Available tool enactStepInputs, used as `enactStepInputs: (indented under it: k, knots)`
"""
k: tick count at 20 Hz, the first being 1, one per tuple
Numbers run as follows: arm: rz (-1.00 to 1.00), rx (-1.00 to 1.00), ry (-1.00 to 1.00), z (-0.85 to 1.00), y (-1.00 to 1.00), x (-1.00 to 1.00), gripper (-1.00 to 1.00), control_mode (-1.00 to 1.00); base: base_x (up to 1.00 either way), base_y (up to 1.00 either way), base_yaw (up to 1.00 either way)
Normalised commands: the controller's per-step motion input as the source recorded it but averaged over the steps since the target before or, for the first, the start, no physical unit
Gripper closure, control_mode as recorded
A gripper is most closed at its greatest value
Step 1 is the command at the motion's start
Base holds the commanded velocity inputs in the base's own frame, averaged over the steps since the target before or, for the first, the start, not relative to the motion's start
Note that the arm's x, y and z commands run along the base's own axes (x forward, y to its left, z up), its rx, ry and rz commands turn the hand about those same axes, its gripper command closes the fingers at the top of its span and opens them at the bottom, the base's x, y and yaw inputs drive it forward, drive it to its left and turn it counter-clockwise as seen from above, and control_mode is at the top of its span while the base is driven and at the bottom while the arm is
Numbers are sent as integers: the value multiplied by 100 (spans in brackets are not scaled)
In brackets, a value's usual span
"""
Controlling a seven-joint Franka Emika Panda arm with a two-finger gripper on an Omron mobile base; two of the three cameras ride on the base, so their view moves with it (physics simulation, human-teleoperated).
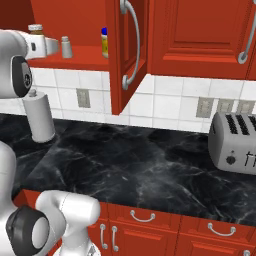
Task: Collect the turmeric, mayonnaise, and shaker from the cabinet and place them next to the stove.
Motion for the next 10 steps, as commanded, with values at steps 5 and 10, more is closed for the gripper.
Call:
enactStepInputs:
  k: [5,10]
  knots:
    - [0,14,2,0,0,22,-100,-100,0,0,0]
    - [0,0,4,0,-1,43,-100,-100,0,0,0]
